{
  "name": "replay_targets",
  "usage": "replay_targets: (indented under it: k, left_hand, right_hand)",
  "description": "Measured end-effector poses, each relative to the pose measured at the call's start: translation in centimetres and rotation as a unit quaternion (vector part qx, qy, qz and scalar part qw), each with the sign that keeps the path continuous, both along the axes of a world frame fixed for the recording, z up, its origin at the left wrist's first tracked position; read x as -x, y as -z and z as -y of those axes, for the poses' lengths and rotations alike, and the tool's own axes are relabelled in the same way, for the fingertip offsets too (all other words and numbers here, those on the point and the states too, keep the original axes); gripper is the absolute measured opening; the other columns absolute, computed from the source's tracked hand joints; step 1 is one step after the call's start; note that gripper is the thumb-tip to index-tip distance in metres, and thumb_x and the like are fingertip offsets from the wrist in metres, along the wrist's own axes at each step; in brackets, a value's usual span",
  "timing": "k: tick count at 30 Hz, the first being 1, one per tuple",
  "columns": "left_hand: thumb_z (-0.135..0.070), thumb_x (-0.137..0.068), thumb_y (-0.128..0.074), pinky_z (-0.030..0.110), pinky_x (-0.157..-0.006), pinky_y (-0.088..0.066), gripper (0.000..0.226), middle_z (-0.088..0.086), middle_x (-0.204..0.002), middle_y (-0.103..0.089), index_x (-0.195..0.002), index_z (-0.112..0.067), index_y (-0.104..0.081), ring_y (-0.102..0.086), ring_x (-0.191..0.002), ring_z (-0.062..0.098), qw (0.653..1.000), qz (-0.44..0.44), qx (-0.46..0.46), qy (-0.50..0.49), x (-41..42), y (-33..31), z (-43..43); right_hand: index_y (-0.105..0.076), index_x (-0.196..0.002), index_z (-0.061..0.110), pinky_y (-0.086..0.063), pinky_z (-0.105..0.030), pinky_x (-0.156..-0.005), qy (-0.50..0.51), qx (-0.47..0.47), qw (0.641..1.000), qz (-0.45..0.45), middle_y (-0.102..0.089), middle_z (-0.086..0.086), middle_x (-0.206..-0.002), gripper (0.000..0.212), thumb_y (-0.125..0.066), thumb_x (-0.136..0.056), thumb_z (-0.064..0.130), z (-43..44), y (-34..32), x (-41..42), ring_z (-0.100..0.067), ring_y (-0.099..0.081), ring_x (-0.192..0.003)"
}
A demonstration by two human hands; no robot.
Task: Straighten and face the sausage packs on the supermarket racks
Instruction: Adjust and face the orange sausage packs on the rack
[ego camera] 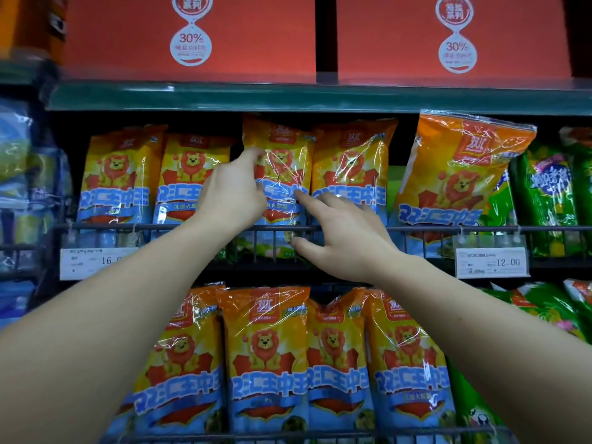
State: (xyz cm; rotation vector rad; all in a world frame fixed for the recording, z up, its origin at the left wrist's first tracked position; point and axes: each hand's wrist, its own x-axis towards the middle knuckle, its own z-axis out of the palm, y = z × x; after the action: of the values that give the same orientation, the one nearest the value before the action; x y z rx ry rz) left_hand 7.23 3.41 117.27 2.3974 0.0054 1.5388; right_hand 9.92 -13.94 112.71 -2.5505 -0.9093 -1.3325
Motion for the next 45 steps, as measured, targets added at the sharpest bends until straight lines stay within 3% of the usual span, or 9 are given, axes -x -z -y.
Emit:
replay_targets:
  k: [5, 8, 10, 12, 15, 21, 26, 34, 45]
  left_hand:
    - [-0.007, -0.092, -0.053, 0.042, -0.064, -0.047, 0.048, 0.019, -0.109, -0.06, -0.137, -0.018, -0.04, -0.052, -0.081, 0.033, 0.997, -0.034, -0.018, -0.068, 0.5, 0.0, 0.9]
    - [-0.007, -0.089, -0.063, 0.037, -0.063, -0.04, 0.027, 0.019, -0.126, -0.041, -0.114, -0.008, -0.053, -0.047, -0.079, 0.03, 0.991, -0.02, -0.053, -0.124, 1.4, 0.5, 1.8]
    - [-0.012, -0.087, -0.068, 0.036, -0.068, -0.044, 0.021, 0.016, -0.139, -0.029, -0.104, -0.007, -0.056, -0.051, -0.1, 0.032, 0.985, 0.043, -0.104, -0.128, 1.6, 0.6, 2.0]
    - [-0.023, -0.092, -0.062, 0.04, -0.087, -0.047, 0.039, 0.01, -0.152, -0.023, -0.128, -0.011, -0.054, -0.037, -0.132, 0.031, 0.981, 0.067, -0.17, -0.068, 1.1, 0.5, 2.0]
    - [-0.042, -0.1, -0.041, 0.044, -0.119, -0.021, 0.058, 0.001, -0.164, -0.008, -0.153, -0.025, -0.026, -0.003, -0.151, 0.025, 0.977, -0.012, -0.214, -0.002, 0.0, 0.0, 1.9]
    - [-0.057, -0.1, -0.017, 0.043, -0.122, 0.002, 0.061, 0.0, -0.165, 0.005, -0.156, -0.037, -0.002, 0.013, -0.15, 0.025, 0.975, -0.094, -0.198, -0.032, -1.8, 0.4, 1.1]
    - [-0.063, -0.097, -0.013, 0.047, -0.121, 0.009, 0.068, 0.0, -0.164, 0.016, -0.155, -0.036, 0.009, 0.021, -0.148, 0.026, 0.974, -0.115, -0.187, -0.062, -2.4, 0.5, 1.6]
    - [-0.07, -0.093, -0.021, 0.057, -0.119, 0.0, 0.082, 0.005, -0.163, 0.014, -0.156, -0.025, 0.007, 0.017, -0.149, 0.033, 0.975, -0.094, -0.169, -0.106, -2.3, 1.2, 3.3]
    - [-0.068, -0.09, -0.034, 0.059, -0.11, -0.028, 0.081, 0.015, -0.15, -0.02, -0.15, -0.016, -0.021, -0.016, -0.141, 0.038, 0.977, -0.032, -0.164, -0.134, -1.5, 2.2, 5.1]
  right_hand:
    - [-0.017, -0.155, 0.036, -0.03, -0.05, -0.11, -0.001, -0.012, 1.0, 0.012, -0.038, 0.003, -0.149, 0.071, -0.042, -0.094, 0.061, -0.2, 0.2, -0.1, -0.023, -0.04, -0.134]
    - [-0.021, -0.155, 0.035, -0.031, -0.051, -0.108, -0.007, -0.003, 0.999, 0.037, -0.028, 0.009, -0.153, 0.069, -0.041, -0.094, 0.062, -0.1, 0.5, -0.3, -0.021, -0.038, -0.134]
    - [-0.022, -0.155, 0.035, -0.031, -0.051, -0.108, -0.007, 0.007, 0.999, 0.051, -0.018, 0.011, -0.16, 0.069, -0.04, -0.095, 0.063, -0.1, 0.6, -0.4, -0.021, -0.031, -0.138]
    - [-0.023, -0.154, 0.034, -0.032, -0.051, -0.108, -0.006, 0.014, 0.998, 0.058, -0.011, 0.012, -0.164, 0.068, -0.039, -0.095, 0.064, 0.0, 0.6, -0.5, -0.021, -0.025, -0.141]
    - [-0.03, -0.151, 0.03, -0.035, -0.049, -0.106, 0.005, 0.033, 0.997, 0.069, -0.014, 0.01, -0.164, 0.065, -0.037, -0.095, 0.063, 0.0, 0.5, -0.5, -0.022, -0.023, -0.14]
    - [-0.035, -0.149, 0.028, -0.032, -0.048, -0.105, 0.014, 0.05, 0.996, 0.073, -0.031, 0.009, -0.158, 0.066, -0.032, -0.096, 0.066, 0.3, 0.1, -0.4, -0.02, -0.027, -0.137]
    - [-0.064, -0.126, 0.024, -0.035, -0.04, -0.096, 0.002, -0.035, 0.985, 0.171, -0.059, 0.005, -0.134, 0.055, -0.037, -0.093, 0.058, 2.0, 2.0, -0.1, -0.021, -0.046, -0.127]
    - [-0.063, -0.124, 0.017, -0.037, -0.045, -0.093, 0.023, -0.238, 0.928, 0.287, -0.056, -0.006, -0.123, 0.044, -0.056, -0.087, 0.039, 9.4, 3.7, 0.1, -0.027, -0.048, -0.116]
    - [-0.05, -0.138, 0.025, -0.047, -0.048, -0.091, 0.053, -0.223, 0.938, 0.258, -0.037, -0.004, -0.133, 0.054, -0.056, -0.087, 0.041, 13.9, 3.3, -1.2, -0.028, -0.036, -0.122]
